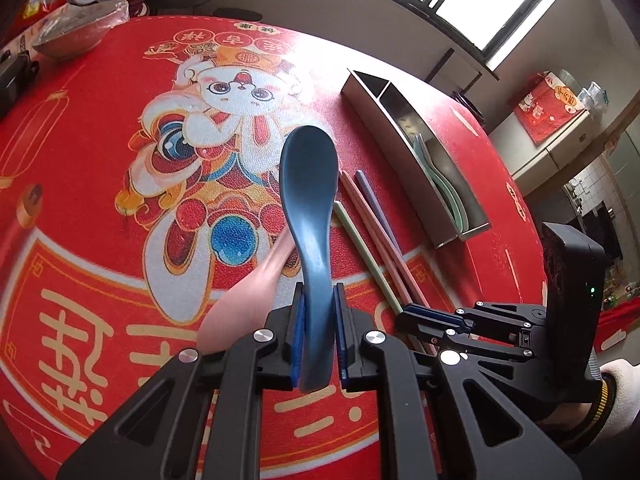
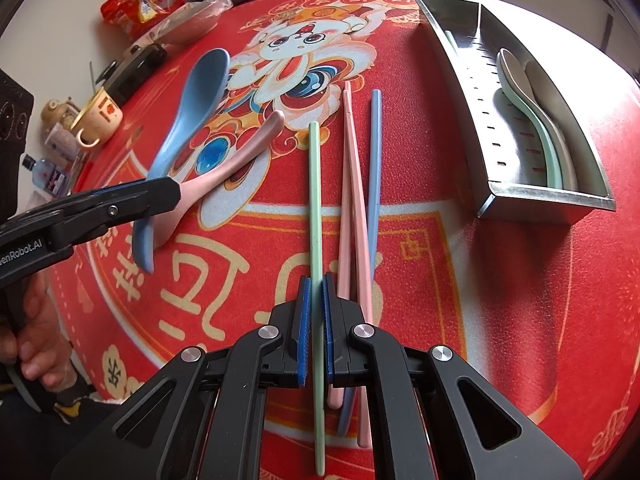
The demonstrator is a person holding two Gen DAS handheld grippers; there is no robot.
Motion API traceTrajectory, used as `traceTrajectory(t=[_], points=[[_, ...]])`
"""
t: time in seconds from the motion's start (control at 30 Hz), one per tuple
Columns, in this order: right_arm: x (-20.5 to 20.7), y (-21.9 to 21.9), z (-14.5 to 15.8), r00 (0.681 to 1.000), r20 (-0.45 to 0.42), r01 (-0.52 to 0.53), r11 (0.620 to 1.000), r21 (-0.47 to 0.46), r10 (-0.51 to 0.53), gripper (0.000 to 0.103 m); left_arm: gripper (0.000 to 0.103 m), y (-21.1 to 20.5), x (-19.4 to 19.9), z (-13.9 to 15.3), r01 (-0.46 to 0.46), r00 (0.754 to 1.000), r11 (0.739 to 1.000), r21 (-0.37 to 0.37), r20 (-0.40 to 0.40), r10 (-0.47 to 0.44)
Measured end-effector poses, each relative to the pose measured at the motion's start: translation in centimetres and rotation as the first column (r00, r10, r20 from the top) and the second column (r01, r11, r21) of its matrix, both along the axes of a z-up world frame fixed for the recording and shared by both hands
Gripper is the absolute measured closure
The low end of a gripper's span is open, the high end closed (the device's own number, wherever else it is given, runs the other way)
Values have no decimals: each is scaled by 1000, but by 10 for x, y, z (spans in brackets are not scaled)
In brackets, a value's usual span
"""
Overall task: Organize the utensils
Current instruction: 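Lift green chopstick with right gripper while left gripper lifts the blue spoon, then lay green chopstick in the steel tray and open right gripper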
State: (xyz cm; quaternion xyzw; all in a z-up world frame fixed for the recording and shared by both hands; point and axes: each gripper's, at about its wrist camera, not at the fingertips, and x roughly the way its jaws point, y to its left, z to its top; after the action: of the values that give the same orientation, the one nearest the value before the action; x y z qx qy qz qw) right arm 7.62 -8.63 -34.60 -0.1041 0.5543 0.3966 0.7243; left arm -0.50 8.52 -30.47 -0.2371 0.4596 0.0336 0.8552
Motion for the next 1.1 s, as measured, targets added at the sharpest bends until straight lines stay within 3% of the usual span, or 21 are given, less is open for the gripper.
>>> traceTrajectory(t=[0.27, 0.77, 1.1], points=[[5, -3, 13, 1000, -11, 25, 993, 112, -24, 97, 90, 9, -9, 7, -37, 999, 999, 17, 18, 37], [28, -22, 30, 994, -1, 105, 979, 173, -106, 97, 90, 17, -14, 5, -85, 996, 996, 19, 7, 85], [92, -34, 61, 979, 92, 165, 970, 176, -183, 97, 90, 24, -20, 3, -124, 992, 992, 25, -3, 124]])
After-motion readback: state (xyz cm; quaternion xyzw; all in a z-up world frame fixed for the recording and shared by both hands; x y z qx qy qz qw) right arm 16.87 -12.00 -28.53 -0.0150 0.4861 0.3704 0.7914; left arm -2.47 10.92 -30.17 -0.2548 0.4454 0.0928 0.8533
